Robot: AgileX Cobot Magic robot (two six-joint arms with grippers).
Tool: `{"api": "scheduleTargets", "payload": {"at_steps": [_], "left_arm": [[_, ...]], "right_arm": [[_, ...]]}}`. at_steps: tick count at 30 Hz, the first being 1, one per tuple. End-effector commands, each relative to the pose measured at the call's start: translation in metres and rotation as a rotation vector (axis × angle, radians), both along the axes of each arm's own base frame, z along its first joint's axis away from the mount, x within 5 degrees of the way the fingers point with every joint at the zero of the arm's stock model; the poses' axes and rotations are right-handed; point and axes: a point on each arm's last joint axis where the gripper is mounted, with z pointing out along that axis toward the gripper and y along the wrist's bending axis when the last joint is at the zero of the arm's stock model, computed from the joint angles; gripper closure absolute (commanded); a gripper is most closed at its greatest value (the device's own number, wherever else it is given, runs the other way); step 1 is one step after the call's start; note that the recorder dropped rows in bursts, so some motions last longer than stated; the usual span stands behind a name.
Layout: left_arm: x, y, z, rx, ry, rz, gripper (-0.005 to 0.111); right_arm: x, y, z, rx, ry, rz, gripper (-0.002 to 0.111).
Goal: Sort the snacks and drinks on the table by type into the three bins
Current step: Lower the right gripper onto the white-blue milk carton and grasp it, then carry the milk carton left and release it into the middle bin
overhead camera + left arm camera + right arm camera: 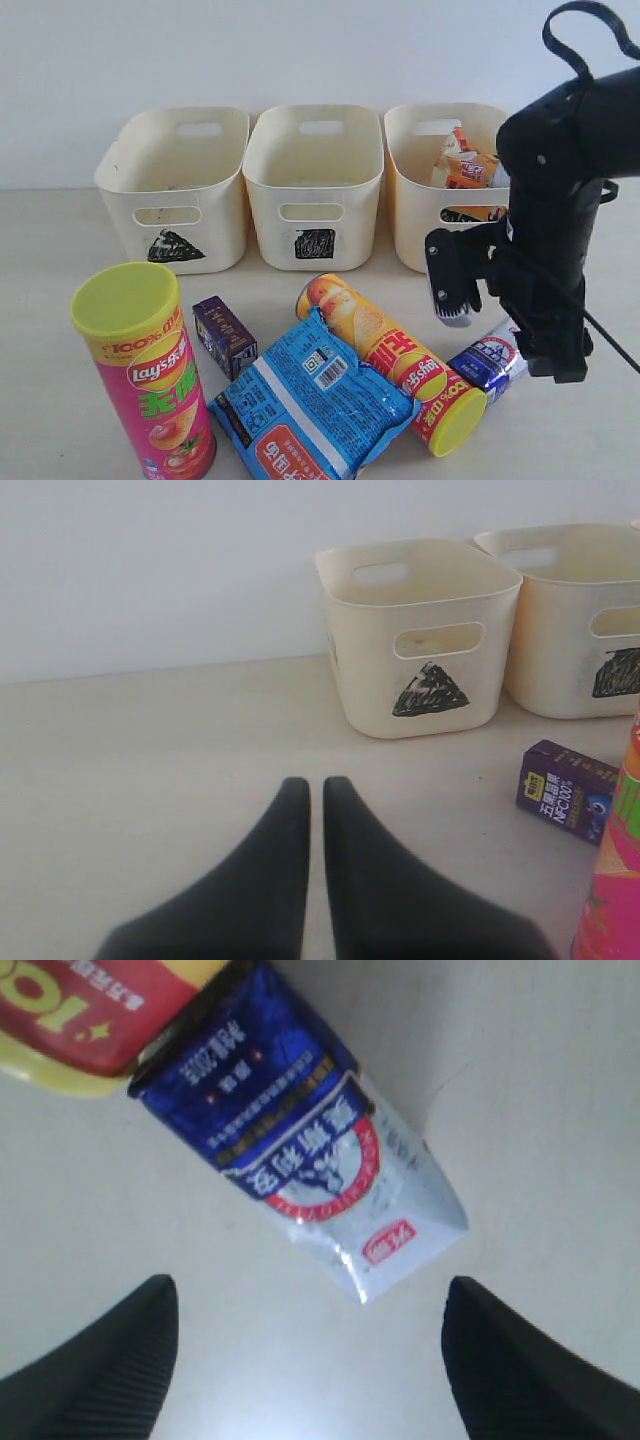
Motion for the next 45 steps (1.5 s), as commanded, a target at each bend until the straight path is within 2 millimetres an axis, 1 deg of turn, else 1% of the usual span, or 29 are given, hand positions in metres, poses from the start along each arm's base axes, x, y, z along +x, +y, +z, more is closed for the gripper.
{"api": "scheduleTargets", "payload": {"at_steps": [1,7,12,21,22,24,28,29,33,37,40,45], "left_arm": [[0.000,0.000,0.001,-0.015,-0.007,0.004,0.103],[0.000,0.000,0.001,-0.015,-0.007,0.004,0.103],[0.000,0.000,0.001,-0.015,-0.007,0.004,0.103],[0.000,0.000,0.001,-0.015,-0.007,0.004,0.103],[0.000,0.000,0.001,-0.015,-0.007,0.004,0.103],[0.000,0.000,0.001,-0.015,-0.007,0.004,0.103],[0.000,0.000,0.001,-0.015,-0.007,0.004,0.103],[0.000,0.000,0.001,-0.015,-0.007,0.004,0.103],[0.000,0.000,0.001,-0.015,-0.007,0.004,0.103],[0.000,0.000,0.001,-0.015,-0.007,0.004,0.103],[0.000,0.000,0.001,-0.015,-0.007,0.004,0.103],[0.000,0.000,0.001,-0.015,-0.007,0.004,0.103]], "right_arm": [[-0.002,0.002,-0.009,0.015,-0.055,0.168,0.042],[-0.003,0.004,-0.019,0.039,-0.102,0.290,0.042],[-0.002,0.005,-0.025,0.046,-0.109,0.299,0.042],[-0.001,0.006,-0.052,0.026,-0.029,0.296,0.042],[-0.001,0.006,-0.055,0.024,-0.022,0.291,0.045],[-0.001,0.006,-0.055,0.028,-0.020,0.264,0.059],[-0.001,0.006,-0.054,0.031,-0.025,0.260,0.106],[-0.001,0.006,-0.053,0.028,-0.024,0.255,0.108],[-0.003,0.003,-0.042,0.003,-0.017,0.255,0.107],[-0.004,0.000,-0.017,-0.015,-0.035,0.245,0.107],[-0.005,-0.003,0.008,-0.024,-0.077,0.241,0.107],[-0.003,-0.002,0.063,0.030,-0.243,0.230,0.107]]}}
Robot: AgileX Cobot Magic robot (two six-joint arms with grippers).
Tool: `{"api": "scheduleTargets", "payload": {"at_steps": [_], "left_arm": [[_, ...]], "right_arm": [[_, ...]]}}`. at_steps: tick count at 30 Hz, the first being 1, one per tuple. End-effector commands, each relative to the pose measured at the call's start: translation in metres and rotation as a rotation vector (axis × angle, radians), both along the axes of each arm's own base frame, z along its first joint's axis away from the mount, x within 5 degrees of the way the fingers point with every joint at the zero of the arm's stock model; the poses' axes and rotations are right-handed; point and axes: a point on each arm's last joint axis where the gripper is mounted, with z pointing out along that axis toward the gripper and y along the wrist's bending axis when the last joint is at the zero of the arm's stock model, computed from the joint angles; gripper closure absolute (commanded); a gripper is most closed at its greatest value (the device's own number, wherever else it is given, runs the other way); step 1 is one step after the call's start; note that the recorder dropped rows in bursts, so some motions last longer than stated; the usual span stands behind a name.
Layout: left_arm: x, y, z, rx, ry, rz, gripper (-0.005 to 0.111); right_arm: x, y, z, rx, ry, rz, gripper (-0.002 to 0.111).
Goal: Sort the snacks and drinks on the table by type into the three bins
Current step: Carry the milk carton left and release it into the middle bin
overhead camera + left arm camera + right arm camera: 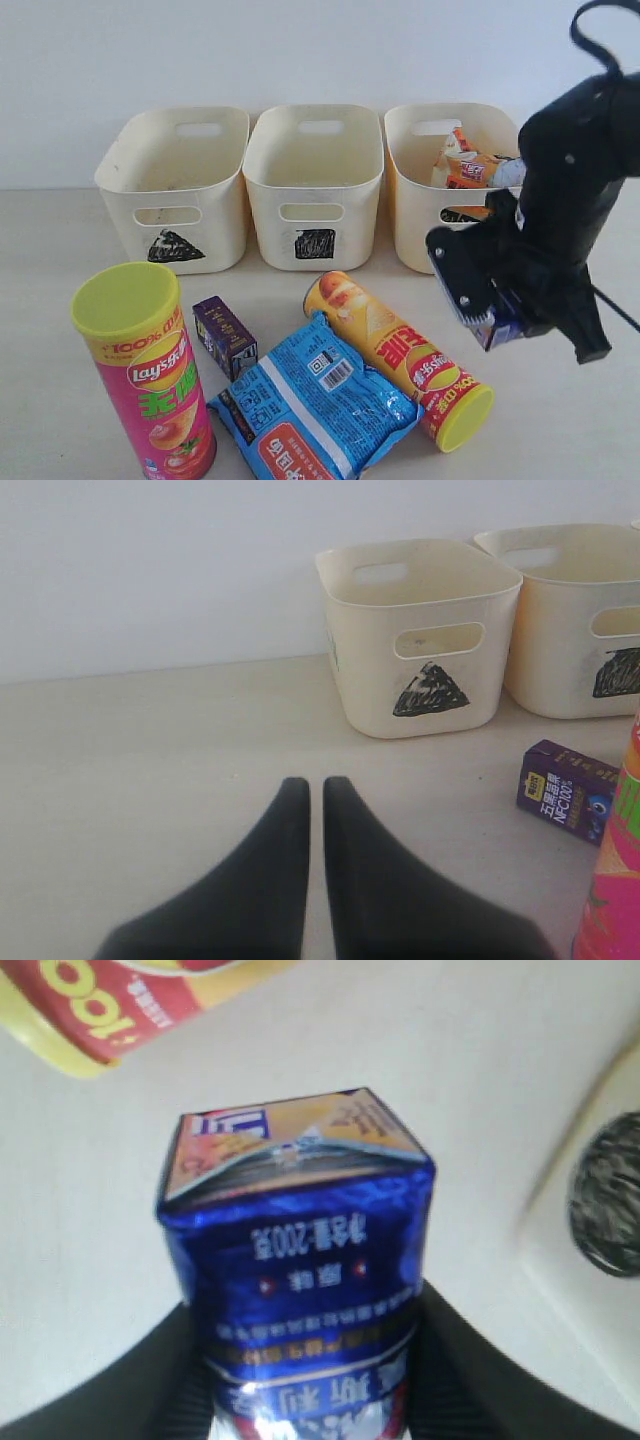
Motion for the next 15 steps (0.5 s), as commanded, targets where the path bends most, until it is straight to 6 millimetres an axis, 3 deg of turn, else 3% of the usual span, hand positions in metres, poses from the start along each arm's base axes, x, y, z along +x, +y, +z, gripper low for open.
{"api": "scheduleTargets", "payload": {"at_steps": [1,8,12,15], "left_arm": [[0.000,0.000,0.001,-0.015,-0.007,0.004,0.103],[0.000,0.000,0.001,-0.015,-0.004,0.004,0.103],[0.000,0.000,0.001,-0.015,-0.004,0.004,0.103],[0.000,0.000,0.001,-0.015,-0.004,0.004,0.103]], "right_arm": [[0.000,0.001,0.053,0.087,-0.160,-0.020,0.107],[0.018,0.019,0.108,0.572,-0.439,-0.341,0.107],[0.032,0.033,0.124,1.003,-0.534,-0.564,0.107],[0.045,0.043,0.123,1.220,-0.547,-0.619,0.107]]}}
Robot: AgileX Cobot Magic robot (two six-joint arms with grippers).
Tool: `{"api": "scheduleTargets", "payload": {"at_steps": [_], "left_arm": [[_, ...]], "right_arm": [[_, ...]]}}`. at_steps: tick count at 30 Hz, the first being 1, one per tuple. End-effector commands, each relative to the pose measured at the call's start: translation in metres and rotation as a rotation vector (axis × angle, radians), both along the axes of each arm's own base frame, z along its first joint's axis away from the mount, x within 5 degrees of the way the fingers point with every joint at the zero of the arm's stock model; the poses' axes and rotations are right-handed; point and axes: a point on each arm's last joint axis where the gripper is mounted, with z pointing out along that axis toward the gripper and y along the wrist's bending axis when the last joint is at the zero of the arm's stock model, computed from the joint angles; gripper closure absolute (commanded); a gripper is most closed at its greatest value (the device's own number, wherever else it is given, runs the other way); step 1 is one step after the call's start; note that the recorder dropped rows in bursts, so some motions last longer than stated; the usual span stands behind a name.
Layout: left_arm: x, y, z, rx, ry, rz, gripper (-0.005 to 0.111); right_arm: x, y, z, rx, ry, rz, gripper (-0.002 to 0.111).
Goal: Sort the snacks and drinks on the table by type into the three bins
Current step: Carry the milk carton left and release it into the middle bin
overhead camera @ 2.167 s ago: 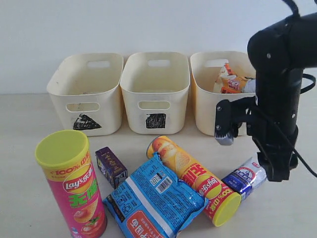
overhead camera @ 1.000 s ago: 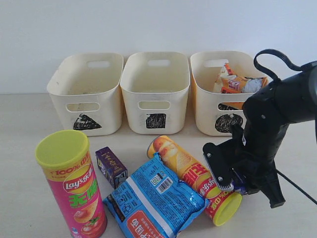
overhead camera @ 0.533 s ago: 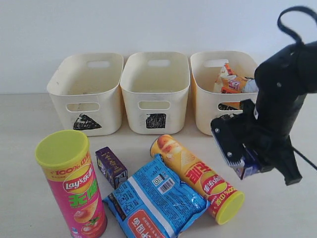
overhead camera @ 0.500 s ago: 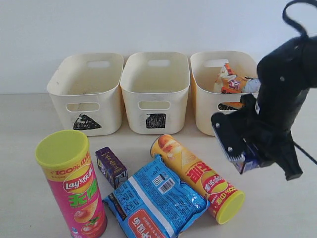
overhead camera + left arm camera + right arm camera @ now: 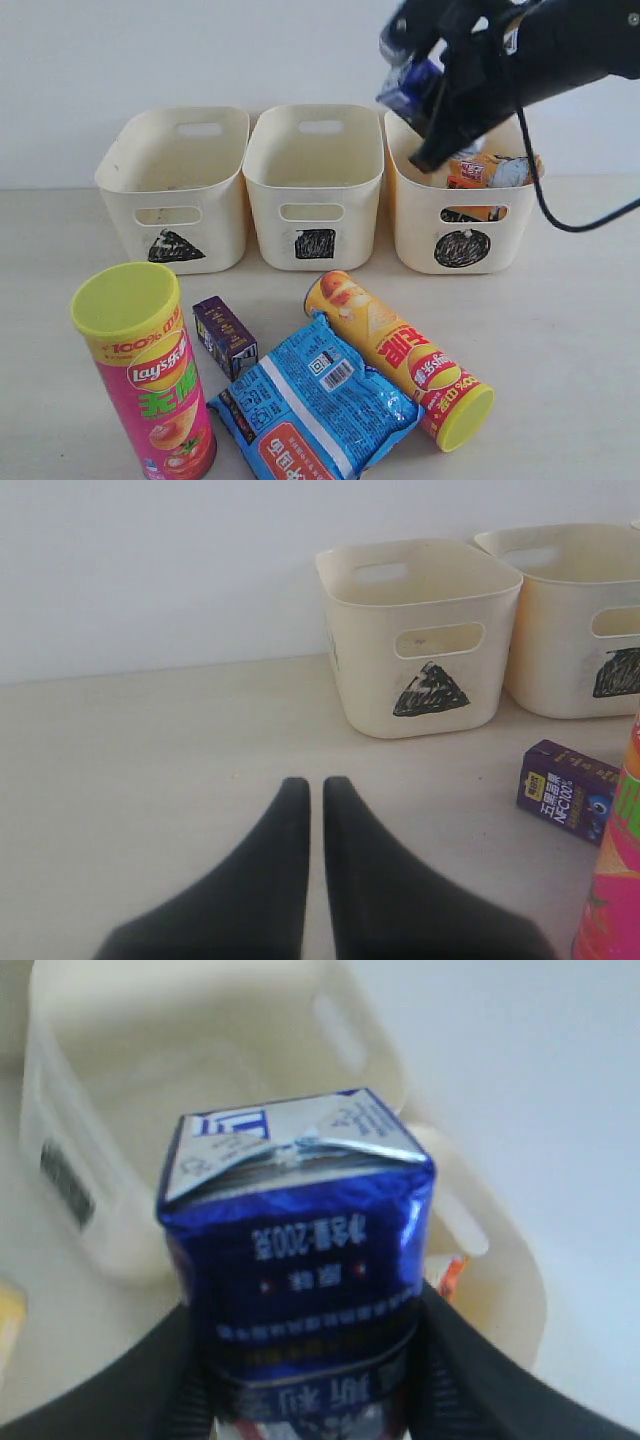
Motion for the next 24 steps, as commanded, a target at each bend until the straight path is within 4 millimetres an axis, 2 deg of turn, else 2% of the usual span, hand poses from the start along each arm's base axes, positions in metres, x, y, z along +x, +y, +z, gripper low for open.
{"api": "scheduleTargets", "payload": {"at_steps": [1,9,15,21,24], "left_arm": [[0.000,0.000,0.001,-0.015,-0.004,0.004,0.103],[0.000,0.000,0.001,-0.015,-0.004,0.004,0.103],[0.000,0.000,0.001,-0.015,-0.004,0.004,0.103],[0.000,0.000,0.001,-0.015,-0.004,0.004,0.103],[0.000,0.000,0.001,-0.015,-0.004,0.004,0.103]], "right_arm": [[0.019,0.018,0.008,0.376,-0.134,-0.040,0.107],[0.072,0.049,-0.040,0.550,-0.154,-0.024,0.107],[0.109,0.067,-0.075,0.547,-0.143,-0.023,0.107],[0.126,0.076,-0.110,0.526,-0.102,-0.033,0.107],[0.128,0.076,-0.116,0.527,-0.100,-0.031,0.107]]}}
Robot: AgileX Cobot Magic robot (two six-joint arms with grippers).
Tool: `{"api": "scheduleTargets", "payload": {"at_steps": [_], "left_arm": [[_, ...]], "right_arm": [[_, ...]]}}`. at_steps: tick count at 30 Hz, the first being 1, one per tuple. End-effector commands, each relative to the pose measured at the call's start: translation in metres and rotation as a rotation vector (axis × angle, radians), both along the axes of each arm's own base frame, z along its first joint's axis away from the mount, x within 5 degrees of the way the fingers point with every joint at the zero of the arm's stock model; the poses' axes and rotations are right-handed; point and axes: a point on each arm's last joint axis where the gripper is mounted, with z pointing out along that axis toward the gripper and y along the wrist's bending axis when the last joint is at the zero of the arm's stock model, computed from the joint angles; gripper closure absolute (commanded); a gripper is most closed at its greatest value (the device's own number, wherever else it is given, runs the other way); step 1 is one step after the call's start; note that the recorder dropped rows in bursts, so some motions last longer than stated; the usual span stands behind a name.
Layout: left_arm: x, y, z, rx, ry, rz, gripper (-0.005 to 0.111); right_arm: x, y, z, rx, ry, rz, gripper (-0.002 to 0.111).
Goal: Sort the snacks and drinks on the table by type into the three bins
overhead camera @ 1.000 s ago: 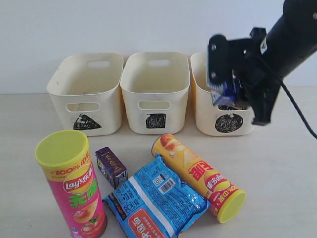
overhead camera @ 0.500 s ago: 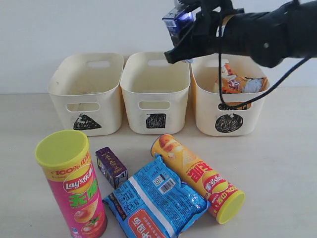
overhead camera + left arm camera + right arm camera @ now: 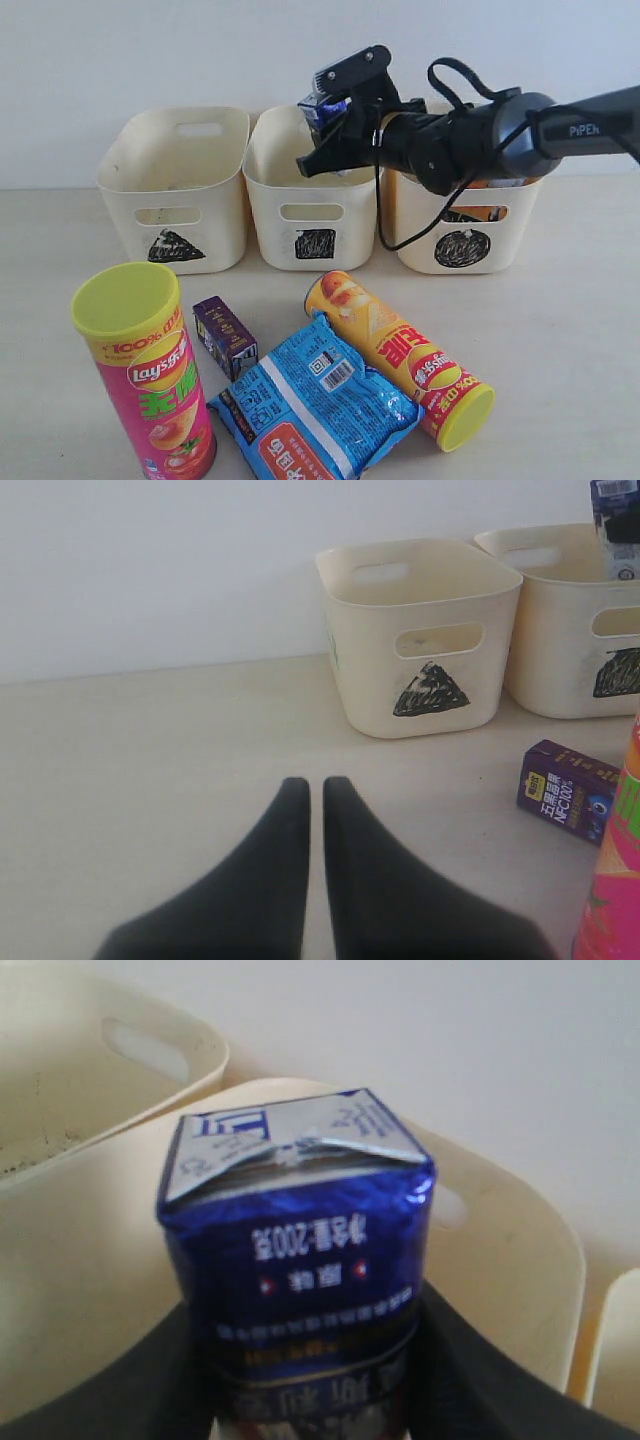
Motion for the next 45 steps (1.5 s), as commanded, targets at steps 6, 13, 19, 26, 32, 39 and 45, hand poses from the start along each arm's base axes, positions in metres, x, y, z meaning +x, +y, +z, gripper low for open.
{"api": "scheduleTargets", "payload": {"at_steps": [6,13,19,26,32,39,45], "left_arm": [[0.000,0.000,0.001,-0.013,-0.004,0.004,0.103],[0.000,0.000,0.001,-0.013,-0.004,0.004,0.103],[0.000,0.000,0.001,-0.013,-0.004,0.004,0.103],[0.000,0.000,0.001,-0.013,-0.007,0.004,0.103],[0.000,0.000,0.001,-0.013,-0.007,0.004,0.103],[0.000,0.000,0.001,-0.013,-0.007,0.004,0.103],[0.000,0.000,0.001,-0.013,-0.007,0.004,0.103]], "right_arm": [[0.003,0.004,0.006,0.034,-0.050,0.011,0.086],[0.000,0.002,0.017,0.028,-0.047,0.004,0.046],[-0.012,-0.011,0.053,-0.023,0.018,-0.039,0.085],[-0.031,-0.041,0.083,-0.154,0.191,-0.123,0.108],[-0.058,-0.061,0.100,-0.307,0.370,-0.162,0.108],[-0.096,-0.079,0.097,-0.518,0.719,-0.147,0.108],[-0.120,-0.071,0.093,-0.493,0.916,0.040,0.108]]}}
